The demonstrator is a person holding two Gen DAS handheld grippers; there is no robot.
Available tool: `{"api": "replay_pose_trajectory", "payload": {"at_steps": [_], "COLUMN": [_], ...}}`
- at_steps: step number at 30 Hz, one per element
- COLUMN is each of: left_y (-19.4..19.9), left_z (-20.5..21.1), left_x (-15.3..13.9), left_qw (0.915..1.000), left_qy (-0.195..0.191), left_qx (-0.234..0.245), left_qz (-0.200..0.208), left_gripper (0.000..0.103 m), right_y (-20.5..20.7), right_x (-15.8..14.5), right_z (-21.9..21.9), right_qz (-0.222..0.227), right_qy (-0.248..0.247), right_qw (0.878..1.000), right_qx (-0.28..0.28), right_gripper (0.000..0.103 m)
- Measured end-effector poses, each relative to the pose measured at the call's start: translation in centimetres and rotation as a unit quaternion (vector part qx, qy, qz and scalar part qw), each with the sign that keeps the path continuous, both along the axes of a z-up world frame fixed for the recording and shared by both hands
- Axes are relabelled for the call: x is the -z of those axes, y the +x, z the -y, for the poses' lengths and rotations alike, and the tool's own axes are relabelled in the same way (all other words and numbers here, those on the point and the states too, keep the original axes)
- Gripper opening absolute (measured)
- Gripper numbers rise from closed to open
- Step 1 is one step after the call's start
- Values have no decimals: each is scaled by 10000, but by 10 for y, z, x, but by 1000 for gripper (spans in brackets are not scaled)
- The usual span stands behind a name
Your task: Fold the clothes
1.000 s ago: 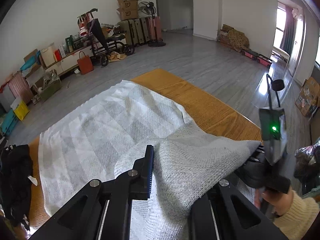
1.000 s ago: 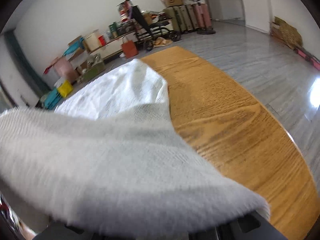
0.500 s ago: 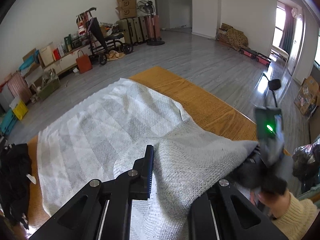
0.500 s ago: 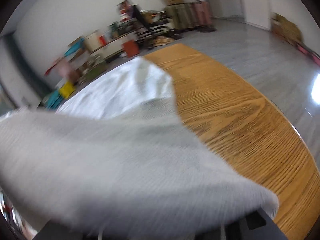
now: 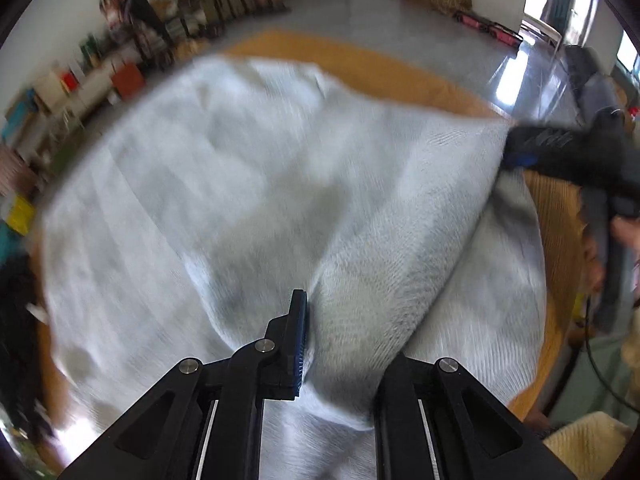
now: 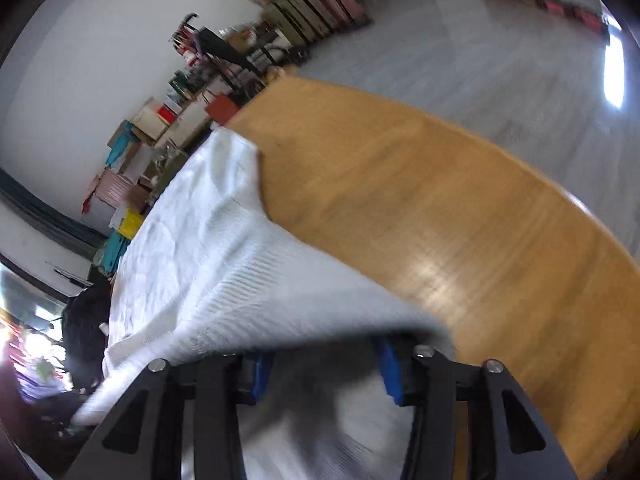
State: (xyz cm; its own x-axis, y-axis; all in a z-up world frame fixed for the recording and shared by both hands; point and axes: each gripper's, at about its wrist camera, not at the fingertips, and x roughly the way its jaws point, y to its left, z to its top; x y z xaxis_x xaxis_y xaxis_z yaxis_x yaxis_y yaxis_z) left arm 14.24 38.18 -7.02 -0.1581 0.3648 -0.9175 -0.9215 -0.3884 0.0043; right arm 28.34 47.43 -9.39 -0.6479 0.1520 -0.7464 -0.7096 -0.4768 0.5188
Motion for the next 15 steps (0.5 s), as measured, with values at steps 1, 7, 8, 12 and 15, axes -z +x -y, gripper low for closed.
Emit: {"api": "replay_pose_trajectory", "payload": {"at_steps": [1, 7, 8, 12, 15], "left_y": [-2, -21, -27, -45, -49], "left_z": [6, 76, 91, 122, 136], "left_x": [3, -31, -35, -35, -28], "left_qw": [9996, 9823, 9813, 9751, 9625], "left_qy": [112, 1278, 1280, 996, 1071], "left_qx": [-128, -776, -931, -1498, -1672], "left_qz": [232, 1132, 1100, 1295, 1846], "left_gripper": [20, 52, 68, 98, 98], "right_y": [9, 42, 44, 38, 28], "right_x": [0, -16, -20, -38, -40], "right_z": [-2, -1, 3, 22, 33], "right_qz": [10, -173, -201, -309, -369], "right_qy": [-29, -86, -22, 228, 178], "right_qw": [10000, 9998, 9997, 9977, 9955], "right_qx": [3, -52, -128, -563, -852], "right_gripper": [45, 52, 53, 64, 65]}}
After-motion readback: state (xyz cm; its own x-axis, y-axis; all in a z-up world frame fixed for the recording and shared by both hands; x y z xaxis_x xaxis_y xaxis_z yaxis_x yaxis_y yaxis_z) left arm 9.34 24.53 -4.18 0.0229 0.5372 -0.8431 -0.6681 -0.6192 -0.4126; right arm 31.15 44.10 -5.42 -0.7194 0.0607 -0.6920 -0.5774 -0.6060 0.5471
